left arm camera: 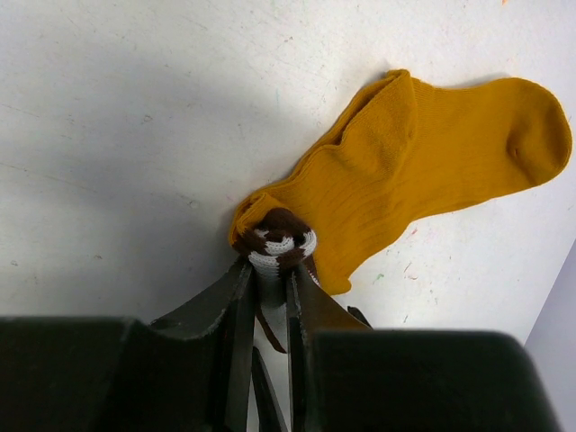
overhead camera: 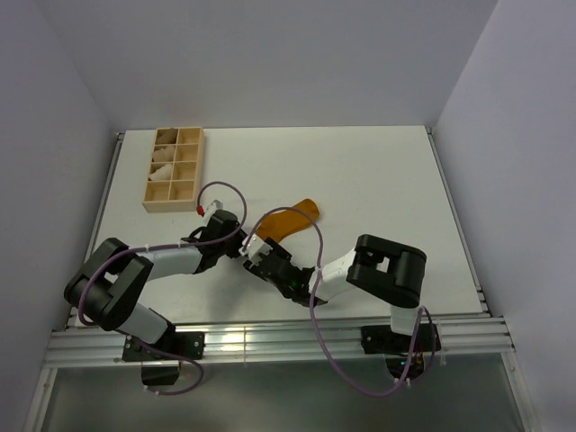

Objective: Roll the socks
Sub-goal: Roll the sock at the center of the board.

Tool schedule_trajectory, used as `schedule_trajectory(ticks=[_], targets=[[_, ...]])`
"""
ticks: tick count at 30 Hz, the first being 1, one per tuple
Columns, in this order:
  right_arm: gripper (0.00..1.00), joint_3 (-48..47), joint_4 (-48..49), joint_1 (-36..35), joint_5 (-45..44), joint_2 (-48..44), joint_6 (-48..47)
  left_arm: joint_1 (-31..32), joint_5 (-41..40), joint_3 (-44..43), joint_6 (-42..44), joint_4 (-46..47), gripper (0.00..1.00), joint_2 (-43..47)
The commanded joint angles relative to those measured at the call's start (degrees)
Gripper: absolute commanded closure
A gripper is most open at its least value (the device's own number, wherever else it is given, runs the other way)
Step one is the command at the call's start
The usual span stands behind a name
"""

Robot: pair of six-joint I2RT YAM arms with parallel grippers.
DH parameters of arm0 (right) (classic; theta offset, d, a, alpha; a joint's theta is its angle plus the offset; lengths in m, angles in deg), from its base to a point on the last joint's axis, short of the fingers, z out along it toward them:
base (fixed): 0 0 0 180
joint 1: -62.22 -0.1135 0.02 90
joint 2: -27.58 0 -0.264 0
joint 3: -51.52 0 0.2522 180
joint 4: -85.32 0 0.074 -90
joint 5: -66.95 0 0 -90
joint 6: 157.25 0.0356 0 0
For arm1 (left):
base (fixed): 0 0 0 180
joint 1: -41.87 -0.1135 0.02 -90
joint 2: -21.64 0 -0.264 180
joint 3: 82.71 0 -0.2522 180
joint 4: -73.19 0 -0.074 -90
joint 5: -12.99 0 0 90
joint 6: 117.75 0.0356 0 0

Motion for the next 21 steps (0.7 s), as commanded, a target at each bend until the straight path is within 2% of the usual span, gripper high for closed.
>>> schedule_trajectory(ticks=[1, 10, 16, 17, 21], targets=[[0.38, 0.19, 6.09, -0.46, -1.94, 2.08, -3.08, 0.15, 1.54, -1.06, 1.33, -2.52, 0.94, -1.30], [0.49, -1.83, 6.01, -0.46, -1.41, 5.77, -2.82, 0.15, 2.24, -0.62, 1.06, -2.09, 0.94, -1.04], [0.71, -2.62, 4.78, -0.46, -1.06, 7.89, -2.21, 0.15, 2.86, -0.62, 0.54, -1.73, 0.93, -1.30], [0.79, -2.79, 4.34, -0.46, -1.05, 7.97, -2.12, 0.15, 2.95, -0.53, 0.45, -1.65, 0.92, -1.22], [0.94, -2.88, 3.20, -0.28, -0.26, 8.41, -0.80, 0.15, 2.51, -0.18, -0.17, -1.47, 0.86, -0.34]])
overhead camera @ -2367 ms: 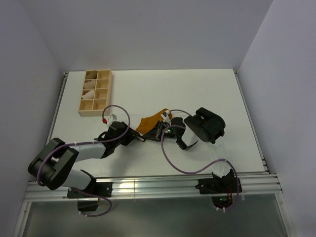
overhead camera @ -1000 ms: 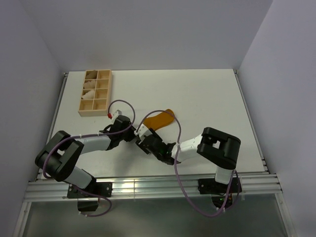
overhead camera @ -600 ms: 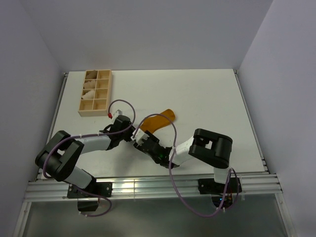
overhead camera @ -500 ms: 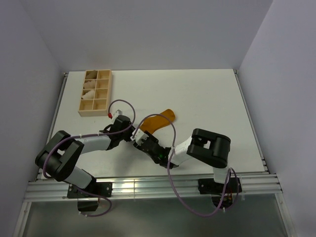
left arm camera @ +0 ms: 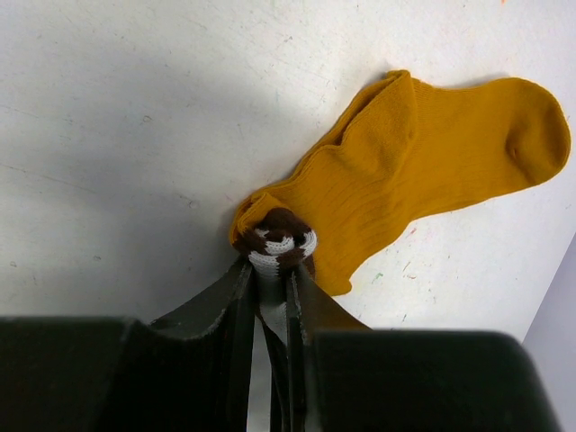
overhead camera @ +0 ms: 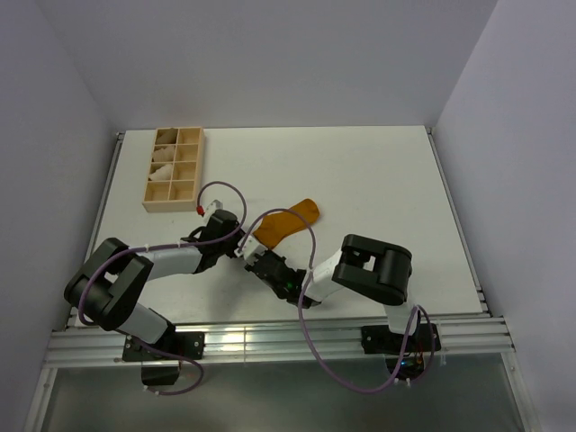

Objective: Roll the socks
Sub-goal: Roll the sock at the center of the board.

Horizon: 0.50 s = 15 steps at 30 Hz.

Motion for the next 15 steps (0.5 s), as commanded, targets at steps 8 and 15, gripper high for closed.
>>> schedule_trajectory(ticks=[8, 15], targets=[[1.00, -0.74, -6.19, 1.40, 6.55, 1.73, 5.58, -0.46, 0.27, 2.10, -2.03, -1.58, 0.60, 3.46], [1.00, 0.49, -7.68, 5.97, 16.91, -1.09, 12.94, -2.13, -2.54, 5.88, -3.70, -0.44, 0.39, 11.45]])
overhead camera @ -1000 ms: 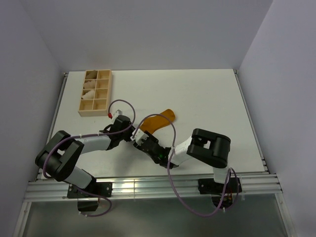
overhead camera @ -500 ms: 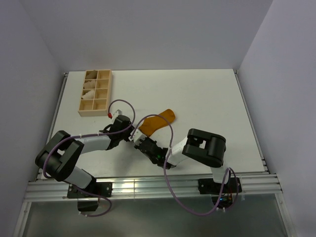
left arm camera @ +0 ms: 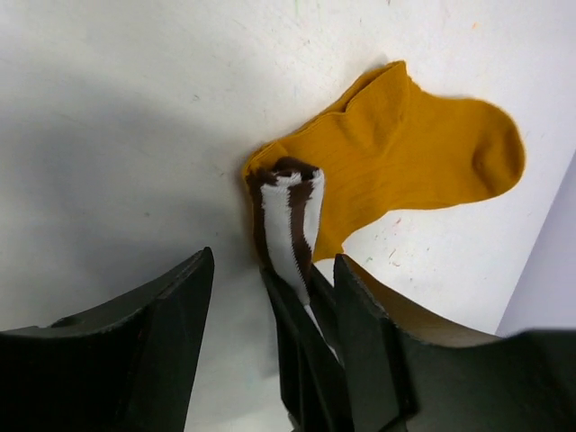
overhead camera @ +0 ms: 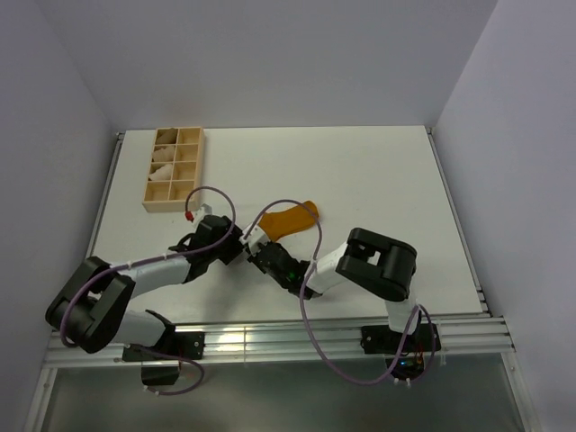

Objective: Roll the socks
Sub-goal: Roll the sock at the center of the board.

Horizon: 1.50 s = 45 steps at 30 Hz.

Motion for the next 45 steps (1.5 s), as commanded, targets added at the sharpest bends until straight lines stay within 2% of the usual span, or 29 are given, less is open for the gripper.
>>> schedule_trajectory(ticks=[1, 3, 10, 14, 19, 23, 34, 45], targets=[[1.00, 1.26, -7.16, 3.00, 9.67, -0.59, 7.23, -0.98, -2.97, 1.84, -1.43, 0.04, 0.38, 4.42], [1.00, 1.43, -7.86, 4.41, 12.13, -1.11, 9.34, -1.33, -3.86, 2.72, -1.78, 0.48, 0.36, 6.96], [1.00, 0.03, -10.68, 13.10, 30.66, -0.85, 17.78, -1.59, -5.09, 5.62, -0.04, 3.99, 0.35, 10.67], [1.00, 0.73, -7.96, 17.32, 41.11, -0.50, 24.18, -1.59, -4.21, 5.36, 1.46, 5.40, 0.35, 8.83], [1.00, 1.51, -4.45, 21.20, 49.83, 1.08, 30.52, -1.59, -2.11, 4.22, 2.52, 7.60, 0.36, 5.23], [1.00, 2.57, 3.09, 24.71, 57.39, 3.80, 39.47, -1.59, -0.87, 3.08, 2.87, 8.91, 0.36, 1.45], [1.00, 2.05, 9.53, 28.76, 65.40, 8.81, 48.72, -1.51, 1.06, 2.11, 3.31, 13.93, 0.39, -3.48], [1.00, 1.43, 14.02, 29.99, 69.62, 11.54, 54.26, -1.51, 1.76, 0.53, 3.84, 15.51, 0.46, -9.45]])
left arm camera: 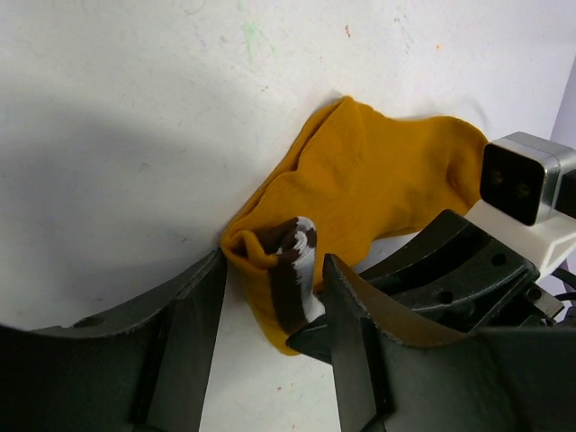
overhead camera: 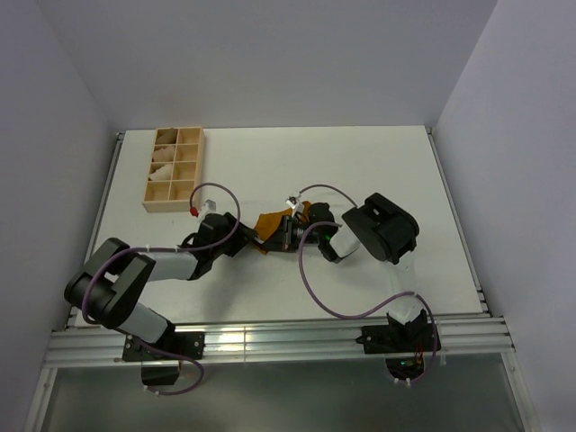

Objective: Roll the socks
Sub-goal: Roll the sock at the center of the board.

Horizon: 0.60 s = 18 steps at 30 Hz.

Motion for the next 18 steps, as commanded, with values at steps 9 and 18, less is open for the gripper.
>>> schedule_trajectory(ticks=[9, 18], targets=[[1.00, 0.03, -1.76, 0.66, 2.48, 1.93, 2.27, -0.02, 1.09, -1.40, 0.67, -0.25, 0.74, -4.18], [0.73, 1.60, -10.98, 0.66, -3.57, -5.62, -5.10, 0.33, -1.02, -5.35, 1.63, -7.45, 0.99, -4.97]])
